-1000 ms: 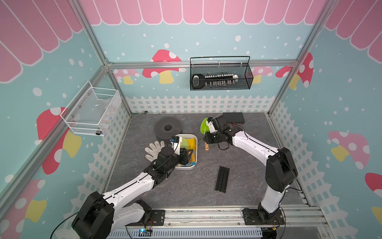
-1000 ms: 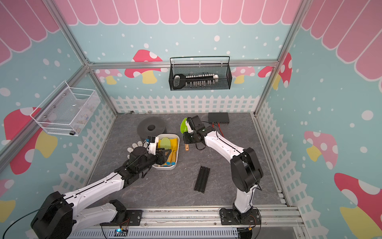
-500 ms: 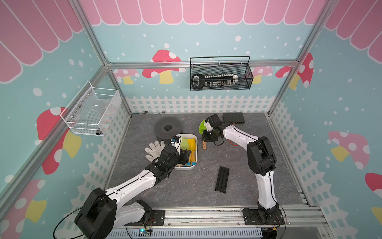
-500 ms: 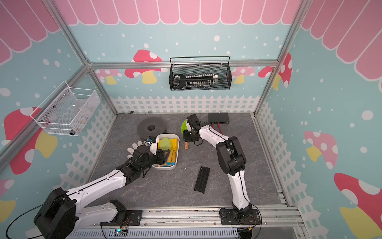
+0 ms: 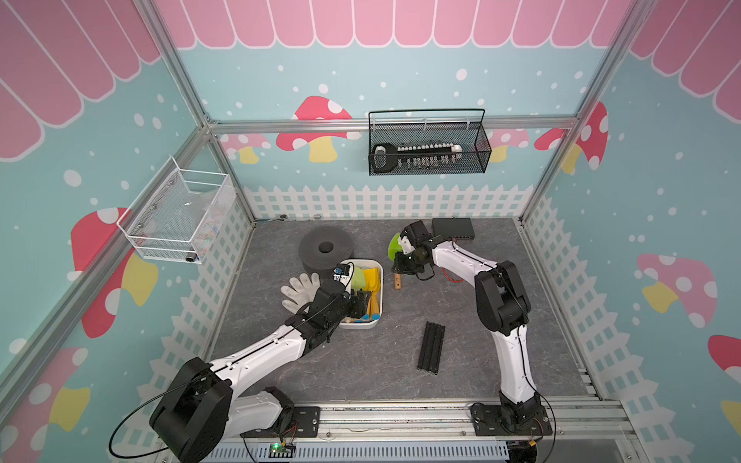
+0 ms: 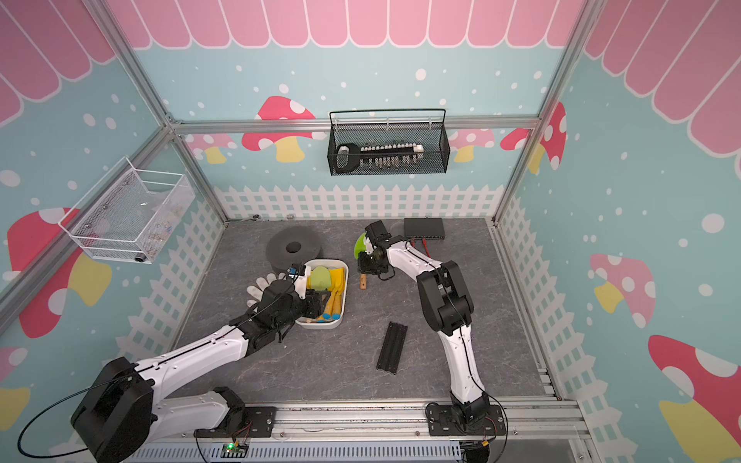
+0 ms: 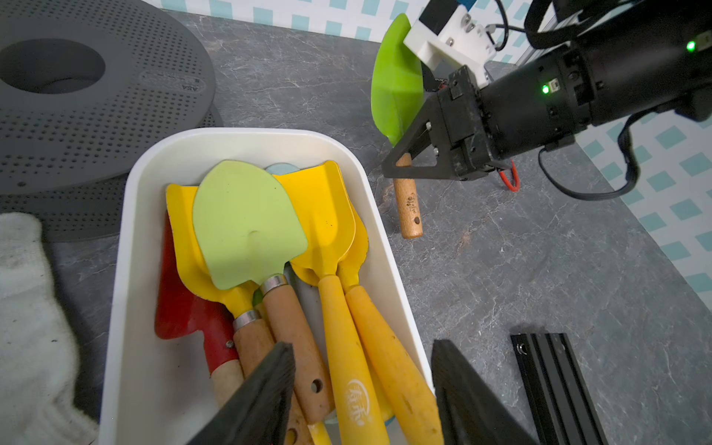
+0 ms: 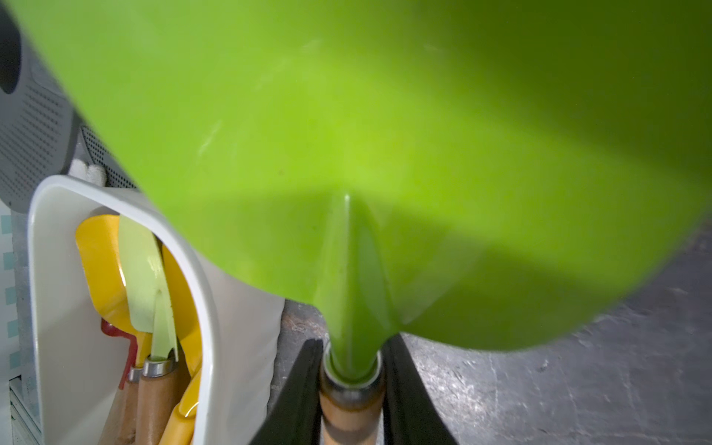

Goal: Take the shovel out of the storage box
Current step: Place the shovel at the center of the board.

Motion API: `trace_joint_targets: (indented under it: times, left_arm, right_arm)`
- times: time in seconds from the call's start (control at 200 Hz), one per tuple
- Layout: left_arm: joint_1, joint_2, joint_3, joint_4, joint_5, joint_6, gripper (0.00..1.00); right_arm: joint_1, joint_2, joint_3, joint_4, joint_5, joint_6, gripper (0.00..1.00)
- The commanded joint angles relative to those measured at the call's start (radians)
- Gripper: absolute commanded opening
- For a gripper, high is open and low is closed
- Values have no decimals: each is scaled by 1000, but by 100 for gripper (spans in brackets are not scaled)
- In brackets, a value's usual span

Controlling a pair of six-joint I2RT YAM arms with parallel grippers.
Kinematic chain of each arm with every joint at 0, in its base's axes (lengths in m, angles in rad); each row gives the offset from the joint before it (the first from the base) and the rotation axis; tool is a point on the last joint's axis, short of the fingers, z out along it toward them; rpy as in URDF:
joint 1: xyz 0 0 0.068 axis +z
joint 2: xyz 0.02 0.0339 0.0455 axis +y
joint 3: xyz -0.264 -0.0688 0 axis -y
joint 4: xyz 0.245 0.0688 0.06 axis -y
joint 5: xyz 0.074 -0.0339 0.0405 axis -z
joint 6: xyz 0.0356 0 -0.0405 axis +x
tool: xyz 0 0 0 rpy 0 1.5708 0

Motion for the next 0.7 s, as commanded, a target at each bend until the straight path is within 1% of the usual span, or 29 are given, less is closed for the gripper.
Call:
trace_joint_targets:
  times: [0.0,0.23,0.525,0.69]
  left_arm:
    - [-4,4,28,-18,-6,17,61]
    - [-5,6,30,-21,-2,14,61]
    - [-4,27,33,-14,4,13,61]
    - [-3,30,32,-13,0,13,61]
  right_arm:
    - [-1,28,22,1,-28,20,25]
    - [0,57,11,22,-44,49,26]
    - [0,101,22,45,-35,68,33]
    - [-1,123,31,67,-40,94,35]
